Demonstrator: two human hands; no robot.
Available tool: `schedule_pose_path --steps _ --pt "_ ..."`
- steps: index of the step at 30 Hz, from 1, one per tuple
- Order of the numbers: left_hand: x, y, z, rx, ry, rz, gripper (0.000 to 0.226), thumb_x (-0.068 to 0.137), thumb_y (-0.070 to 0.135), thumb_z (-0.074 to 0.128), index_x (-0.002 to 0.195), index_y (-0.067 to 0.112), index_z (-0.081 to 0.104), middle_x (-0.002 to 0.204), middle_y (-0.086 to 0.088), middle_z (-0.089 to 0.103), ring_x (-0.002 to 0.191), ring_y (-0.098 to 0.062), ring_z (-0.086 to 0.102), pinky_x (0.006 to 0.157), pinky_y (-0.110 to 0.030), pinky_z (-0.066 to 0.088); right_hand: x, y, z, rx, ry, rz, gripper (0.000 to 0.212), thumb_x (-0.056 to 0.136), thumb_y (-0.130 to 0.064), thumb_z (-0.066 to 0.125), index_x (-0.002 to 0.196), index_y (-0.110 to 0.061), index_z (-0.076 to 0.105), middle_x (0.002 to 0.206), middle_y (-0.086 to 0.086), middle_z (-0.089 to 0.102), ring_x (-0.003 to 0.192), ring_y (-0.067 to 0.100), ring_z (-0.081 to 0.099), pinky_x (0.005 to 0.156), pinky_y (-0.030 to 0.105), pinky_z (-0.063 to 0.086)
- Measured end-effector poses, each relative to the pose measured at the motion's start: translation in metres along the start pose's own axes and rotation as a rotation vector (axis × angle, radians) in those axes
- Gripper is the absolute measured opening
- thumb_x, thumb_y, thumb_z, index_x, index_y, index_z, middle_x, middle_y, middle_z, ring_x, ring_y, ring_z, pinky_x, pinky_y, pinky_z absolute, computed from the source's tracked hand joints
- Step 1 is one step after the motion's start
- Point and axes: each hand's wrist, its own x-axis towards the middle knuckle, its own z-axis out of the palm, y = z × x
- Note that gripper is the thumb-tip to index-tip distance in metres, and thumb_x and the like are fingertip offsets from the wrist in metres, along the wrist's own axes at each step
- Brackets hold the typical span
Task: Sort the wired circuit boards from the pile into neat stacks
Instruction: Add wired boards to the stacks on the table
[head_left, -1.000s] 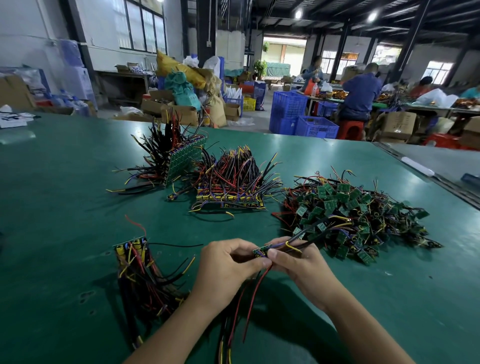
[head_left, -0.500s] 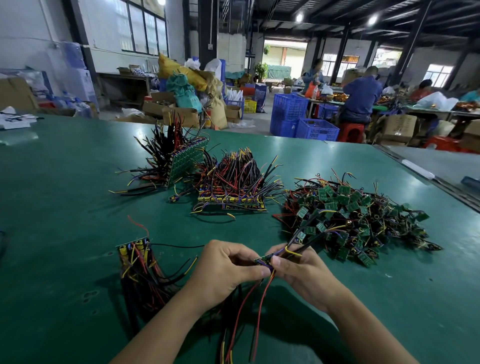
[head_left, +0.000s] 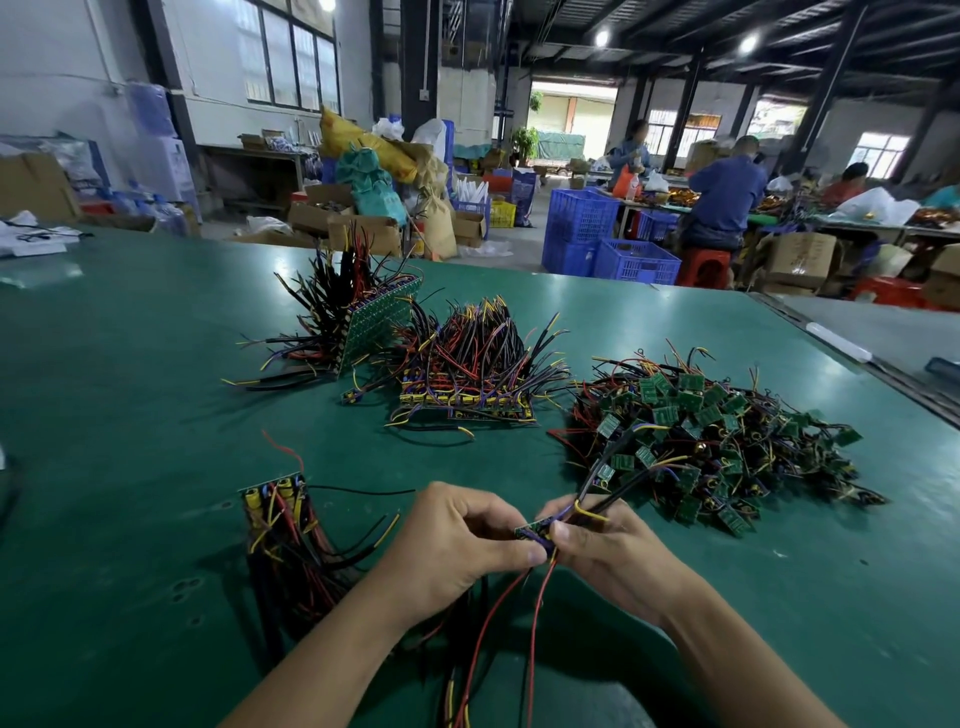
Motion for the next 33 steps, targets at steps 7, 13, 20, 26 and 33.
schedule_pose_path --steps 7,13,20,26,33 --pt "0.007 -0.002 0.001 -0.145 0.212 0.006 0.008 0.069 0.007 0.082 0.07 0.007 0.075 0.065 -0.005 0.071 0.059 -0.011 0.062 0.058 -0.02 0.05 0.003 0.002 0.004 0.031 0.145 -0.077 0.035 0.07 -0.011 0.083 0.101 0.002 0.071 0.102 0.024 0.071 0.089 0.029 0.071 0.077 0.031 0.057" --pt "0.011 -0.011 0.002 0.025 0.434 0.09 0.016 0.065 0.017 0.087 0.067 0.016 0.071 0.066 -0.002 0.071 0.06 -0.016 0.064 0.061 -0.028 0.052 0.006 0.002 0.022 -0.113 0.439 -0.191 0.038 0.065 -0.033 0.075 0.09 -0.005 0.073 0.088 0.012 0.072 0.078 0.018 0.069 0.065 0.026 0.055" --pt "0.012 -0.012 0.005 0.102 0.503 0.146 0.014 0.066 0.015 0.086 0.069 0.02 0.073 0.065 0.004 0.072 0.061 -0.011 0.065 0.059 -0.024 0.051 0.005 0.008 0.03 -0.332 0.329 -0.438 0.023 0.081 0.002 0.068 0.08 -0.018 0.078 0.091 0.004 0.076 0.088 0.013 0.07 0.077 0.019 0.052" --pt "0.009 -0.01 0.013 0.075 0.474 0.177 0.012 0.074 0.011 0.081 0.075 0.021 0.074 0.071 0.007 0.073 0.065 -0.007 0.067 0.062 -0.015 0.05 0.004 0.005 0.029 -0.294 0.287 -0.368 0.026 0.084 -0.004 0.053 0.081 -0.015 0.076 0.074 0.007 0.072 0.075 0.017 0.068 0.074 0.021 0.05" --pt "0.007 -0.007 0.016 0.01 0.383 0.201 0.01 0.077 0.008 0.077 0.08 0.017 0.075 0.073 0.004 0.073 0.066 -0.003 0.064 0.063 -0.014 0.046 0.008 0.008 0.03 -0.307 0.421 -0.266 0.019 0.085 -0.03 0.072 0.086 -0.012 0.069 0.067 -0.004 0.063 0.063 0.011 0.056 0.058 0.024 0.048"
